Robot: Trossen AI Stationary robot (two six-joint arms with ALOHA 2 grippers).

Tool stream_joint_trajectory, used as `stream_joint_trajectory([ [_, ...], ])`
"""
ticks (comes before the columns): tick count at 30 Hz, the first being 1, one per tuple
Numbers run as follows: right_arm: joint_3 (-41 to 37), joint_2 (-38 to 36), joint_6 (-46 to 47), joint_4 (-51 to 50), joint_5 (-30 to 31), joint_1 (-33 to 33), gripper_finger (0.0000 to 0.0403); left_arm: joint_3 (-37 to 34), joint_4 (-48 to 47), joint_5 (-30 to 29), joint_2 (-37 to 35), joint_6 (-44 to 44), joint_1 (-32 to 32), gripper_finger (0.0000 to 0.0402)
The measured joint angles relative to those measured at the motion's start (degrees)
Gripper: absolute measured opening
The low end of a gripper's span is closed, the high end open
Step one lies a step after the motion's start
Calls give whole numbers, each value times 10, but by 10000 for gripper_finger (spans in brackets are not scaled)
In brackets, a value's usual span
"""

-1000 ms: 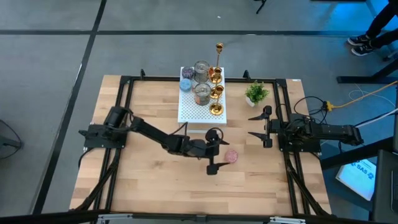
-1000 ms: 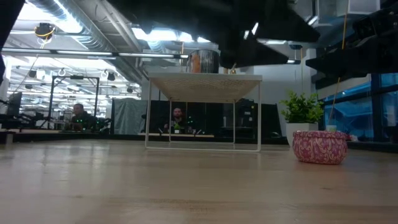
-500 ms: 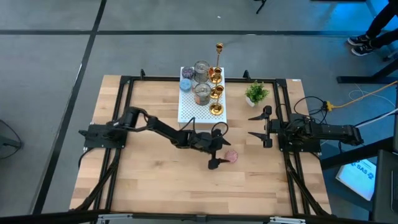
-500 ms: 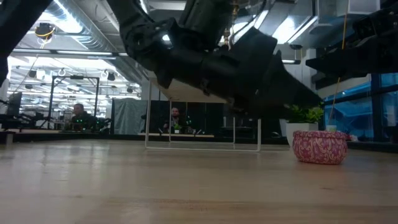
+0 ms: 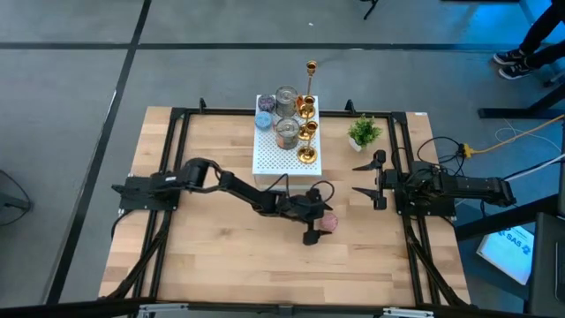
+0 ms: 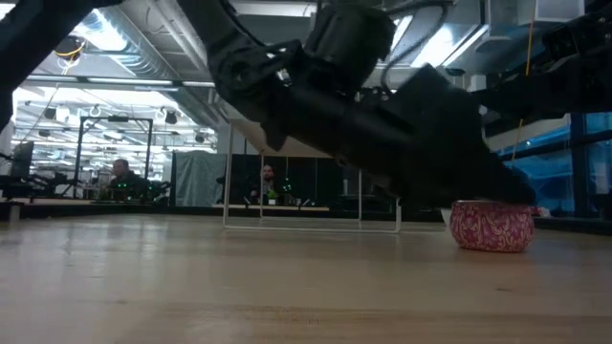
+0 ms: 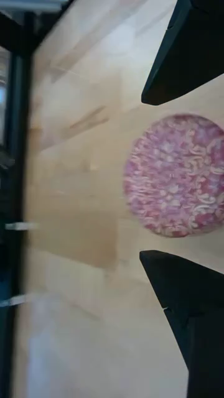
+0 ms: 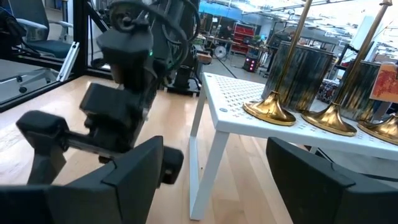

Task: Pick & Place candle stick holders
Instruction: Put the pink patterned scented candle on the shelf

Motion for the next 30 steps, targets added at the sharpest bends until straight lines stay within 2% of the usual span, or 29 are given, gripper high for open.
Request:
stream_joint_trajectory([
  [7, 0, 0, 0, 0, 0, 0, 291, 22, -55, -8, 8, -9, 3, 400],
  [18, 0, 0, 0, 0, 0, 0, 291, 23, -111, -87, 8, -81, -10, 400],
  [25, 0, 0, 0, 0, 0, 0, 291, 22, -65, -70, 8, -32, -9, 400],
  [30, 0, 0, 0, 0, 0, 0, 291, 22, -73, -56, 8, -28, 3, 400],
])
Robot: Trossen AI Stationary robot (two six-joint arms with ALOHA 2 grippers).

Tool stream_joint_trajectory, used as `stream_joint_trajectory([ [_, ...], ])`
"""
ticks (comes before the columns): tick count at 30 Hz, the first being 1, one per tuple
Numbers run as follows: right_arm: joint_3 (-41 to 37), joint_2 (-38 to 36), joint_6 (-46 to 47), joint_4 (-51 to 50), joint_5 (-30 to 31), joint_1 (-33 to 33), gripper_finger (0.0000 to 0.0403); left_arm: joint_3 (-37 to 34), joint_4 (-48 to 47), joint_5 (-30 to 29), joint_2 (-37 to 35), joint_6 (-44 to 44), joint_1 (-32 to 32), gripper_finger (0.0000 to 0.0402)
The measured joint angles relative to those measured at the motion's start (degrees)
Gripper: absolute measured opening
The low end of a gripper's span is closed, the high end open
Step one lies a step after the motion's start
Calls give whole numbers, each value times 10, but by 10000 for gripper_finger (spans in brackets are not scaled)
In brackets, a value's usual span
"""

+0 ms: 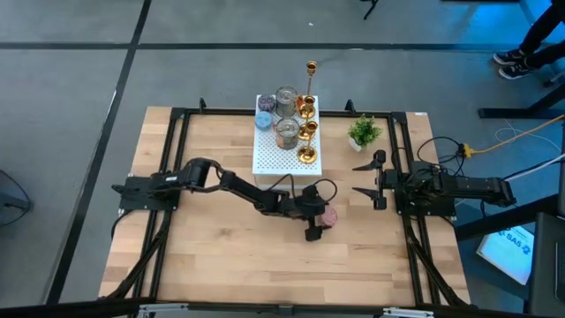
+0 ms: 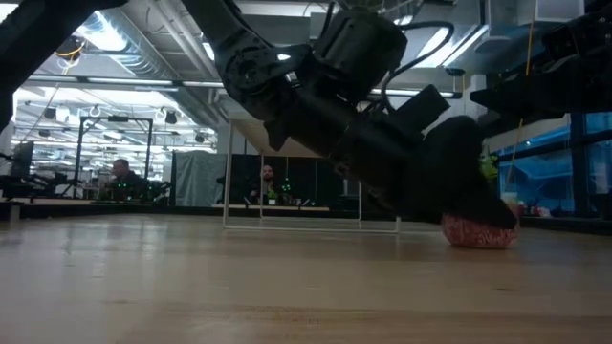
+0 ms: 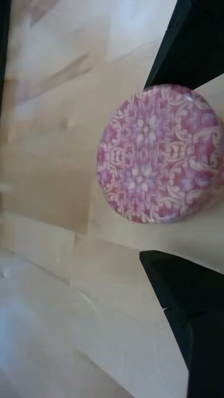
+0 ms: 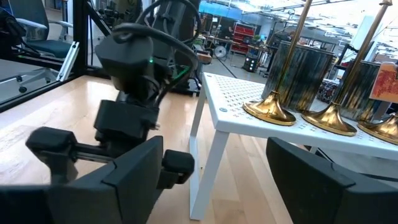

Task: Pick & Place candle stick holders
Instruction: Put the pink patterned scented candle on the shelf

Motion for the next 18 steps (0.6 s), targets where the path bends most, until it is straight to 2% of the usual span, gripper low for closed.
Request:
stream_joint_trajectory([
  [8, 0, 0, 0, 0, 0, 0, 291, 0, -18, 2, 0, 30, 7, 389],
  [11, 0, 0, 0, 0, 0, 0, 291, 0, -27, 9, 0, 32, 7, 358],
  [16, 0, 0, 0, 0, 0, 0, 291, 0, -32, 48, 0, 33, 7, 282],
  [18, 0, 0, 0, 0, 0, 0, 291, 0, -33, 61, -1, 41, 7, 281],
])
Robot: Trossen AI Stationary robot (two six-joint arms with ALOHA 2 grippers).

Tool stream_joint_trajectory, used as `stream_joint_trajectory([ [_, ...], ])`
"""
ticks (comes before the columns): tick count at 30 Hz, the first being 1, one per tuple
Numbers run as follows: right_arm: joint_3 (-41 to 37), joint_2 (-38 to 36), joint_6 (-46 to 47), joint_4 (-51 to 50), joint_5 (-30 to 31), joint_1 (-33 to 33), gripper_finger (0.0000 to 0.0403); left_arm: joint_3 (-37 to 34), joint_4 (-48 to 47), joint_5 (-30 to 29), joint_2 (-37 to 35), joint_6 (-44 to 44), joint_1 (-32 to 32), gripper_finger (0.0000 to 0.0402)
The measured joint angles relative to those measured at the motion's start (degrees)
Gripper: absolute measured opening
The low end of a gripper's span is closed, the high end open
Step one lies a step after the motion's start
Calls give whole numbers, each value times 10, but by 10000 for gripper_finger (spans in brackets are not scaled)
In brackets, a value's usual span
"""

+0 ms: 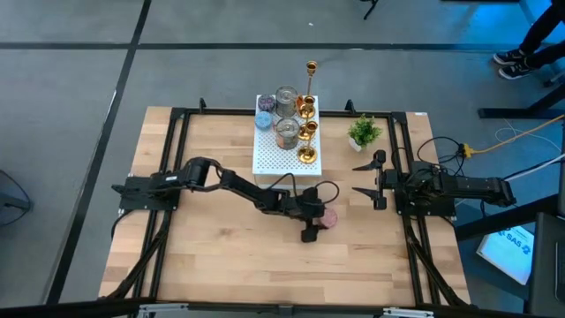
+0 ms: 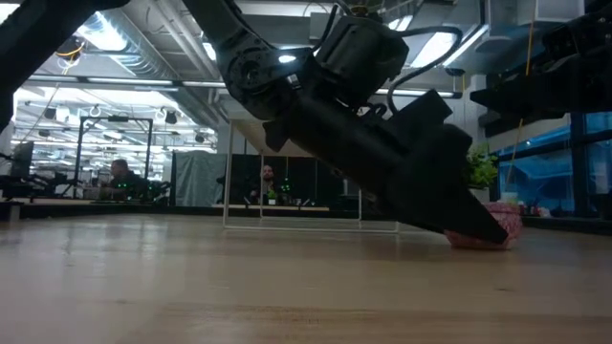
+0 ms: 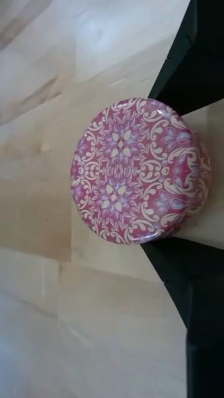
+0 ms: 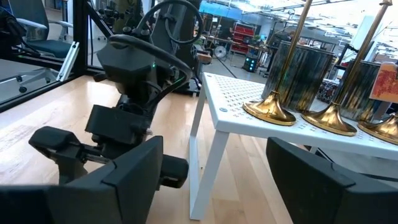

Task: Pick & Place candle stick holders
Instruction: Put the pink patterned scented candle on the shelf

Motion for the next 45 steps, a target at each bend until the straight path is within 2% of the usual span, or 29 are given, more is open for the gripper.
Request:
stream_joint_trajectory([
  [7, 0, 0, 0, 0, 0, 0, 291, -1, -58, 7, -35, 30, -9, 281],
  [15, 0, 0, 0, 0, 0, 0, 291, -18, -148, 14, -120, 79, -17, 281],
  [20, 0, 0, 0, 0, 0, 0, 291, -72, -141, 13, -194, 84, -25, 280],
  [28, 0, 0, 0, 0, 0, 0, 291, -192, -145, -58, -348, 75, -34, 271],
  [34, 0, 0, 0, 0, 0, 0, 291, -269, -169, -107, -467, 51, -39, 209],
  [38, 0, 0, 0, 0, 0, 0, 291, -306, -207, -134, -533, 30, -39, 151],
  [42, 0, 0, 0, 0, 0, 0, 291, -325, -235, -186, -580, 14, -37, 100],
  [45, 0, 0, 0, 0, 0, 0, 291, -326, -267, -208, -604, 19, -36, 77],
])
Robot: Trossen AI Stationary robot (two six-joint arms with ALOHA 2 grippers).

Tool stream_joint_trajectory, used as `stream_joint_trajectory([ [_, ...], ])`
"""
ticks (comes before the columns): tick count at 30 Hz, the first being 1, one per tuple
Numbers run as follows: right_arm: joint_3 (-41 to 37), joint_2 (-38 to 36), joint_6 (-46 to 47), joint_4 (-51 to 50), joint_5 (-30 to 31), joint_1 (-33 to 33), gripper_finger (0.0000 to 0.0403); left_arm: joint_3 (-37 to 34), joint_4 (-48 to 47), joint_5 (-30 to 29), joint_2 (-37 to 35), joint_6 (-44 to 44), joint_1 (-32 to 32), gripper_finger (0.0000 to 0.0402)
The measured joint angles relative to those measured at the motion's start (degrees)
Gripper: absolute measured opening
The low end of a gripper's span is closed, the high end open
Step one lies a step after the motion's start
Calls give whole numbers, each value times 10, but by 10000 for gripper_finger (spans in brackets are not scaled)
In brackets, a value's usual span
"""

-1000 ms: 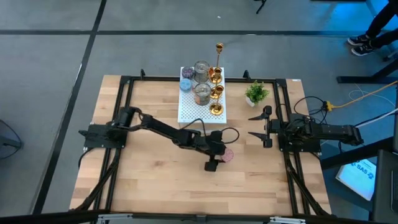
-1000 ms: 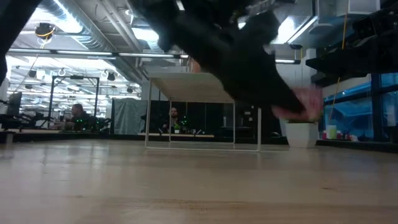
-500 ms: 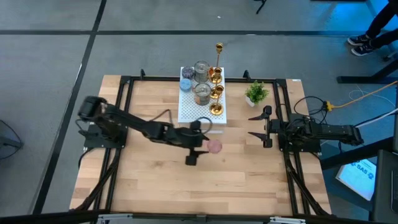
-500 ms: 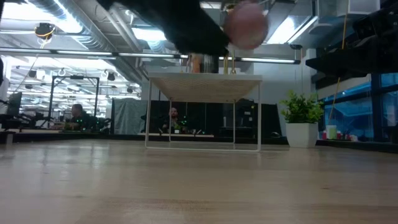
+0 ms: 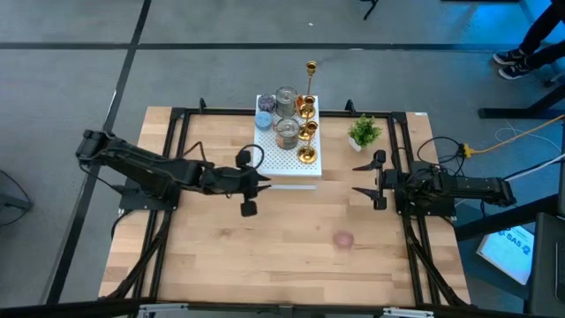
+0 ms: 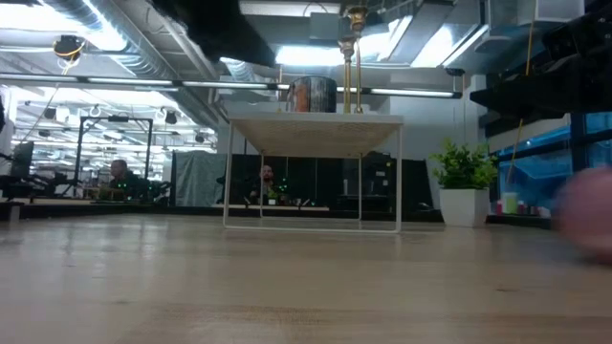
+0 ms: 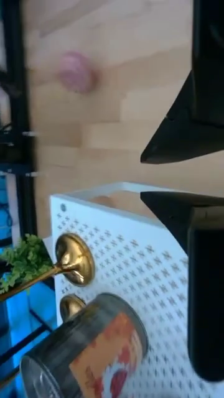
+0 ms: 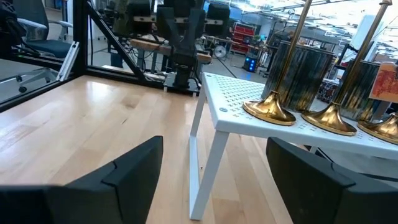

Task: Pick & Place candle stick holders
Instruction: Put the pink patterned scented candle on the shelf

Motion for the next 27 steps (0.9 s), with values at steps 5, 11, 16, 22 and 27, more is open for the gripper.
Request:
stream_joint_trajectory([
  [5, 0, 0, 0, 0, 0, 0, 291, 0, -18, 8, -9, 70, 17, 77],
  [11, 0, 0, 0, 0, 0, 0, 291, 0, -13, 12, -4, 96, 47, 119],
  [16, 0, 0, 0, 0, 0, 0, 291, 0, -46, -40, -16, 92, 62, 132],
  [22, 0, 0, 0, 0, 0, 0, 291, -28, -65, -42, -68, 128, 88, 100],
  [27, 0, 0, 0, 0, 0, 0, 291, -111, -11, 35, -167, 129, 132, 71],
])
